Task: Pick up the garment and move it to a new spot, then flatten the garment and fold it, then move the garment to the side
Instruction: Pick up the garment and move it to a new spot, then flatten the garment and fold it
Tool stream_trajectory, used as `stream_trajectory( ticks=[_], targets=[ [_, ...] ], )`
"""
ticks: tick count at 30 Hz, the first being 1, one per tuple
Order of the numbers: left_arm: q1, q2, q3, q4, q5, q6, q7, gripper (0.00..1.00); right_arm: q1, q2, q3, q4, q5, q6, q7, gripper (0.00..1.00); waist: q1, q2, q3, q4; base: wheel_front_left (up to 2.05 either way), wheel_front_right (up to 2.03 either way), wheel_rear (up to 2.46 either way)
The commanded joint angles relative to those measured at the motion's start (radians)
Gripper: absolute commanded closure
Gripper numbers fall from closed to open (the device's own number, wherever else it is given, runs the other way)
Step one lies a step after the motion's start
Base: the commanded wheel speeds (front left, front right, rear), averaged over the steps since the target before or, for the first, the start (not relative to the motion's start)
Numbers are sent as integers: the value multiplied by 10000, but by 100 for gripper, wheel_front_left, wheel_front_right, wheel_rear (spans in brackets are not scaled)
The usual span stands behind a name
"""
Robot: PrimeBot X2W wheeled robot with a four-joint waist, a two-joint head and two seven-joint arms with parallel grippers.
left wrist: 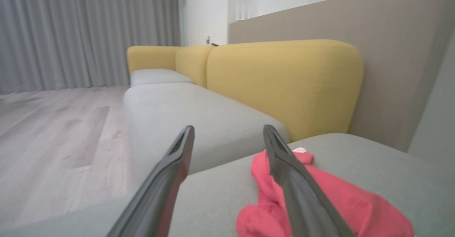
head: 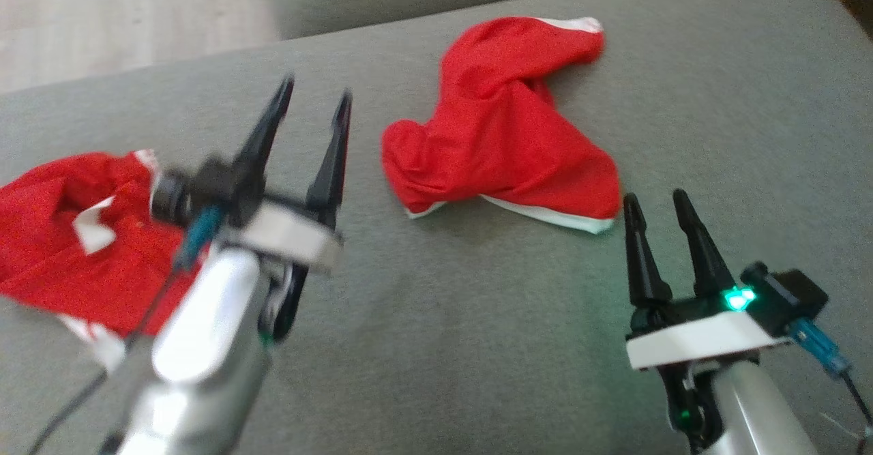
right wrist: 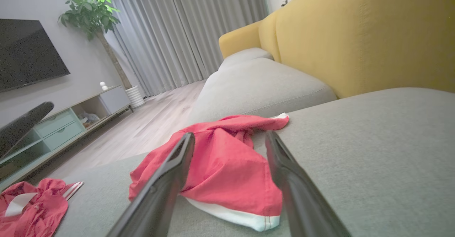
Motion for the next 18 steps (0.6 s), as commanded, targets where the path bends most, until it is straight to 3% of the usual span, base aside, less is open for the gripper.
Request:
stream_trajectory(
  ticks=[1, 9, 18],
  targets=[
    [-172, 244, 400, -412, 1, 76, -111, 0, -7, -37, 161, -257, -65, -7, -109, 0, 1, 0, -285, 512, 0, 0, 0],
    [2809, 17, 531, -1555, 39, 1056, -272, 0, 378, -37, -386, -91, -318, -7, -109, 0, 1, 0, -460, 1416, 0, 0, 0],
    [3162, -448, 780, -2194, 385, 993, -284, 0, 218, -37, -1106, 423, -627, -7, -109, 0, 1, 0, -172, 1774, 0, 0, 0]
  ],
)
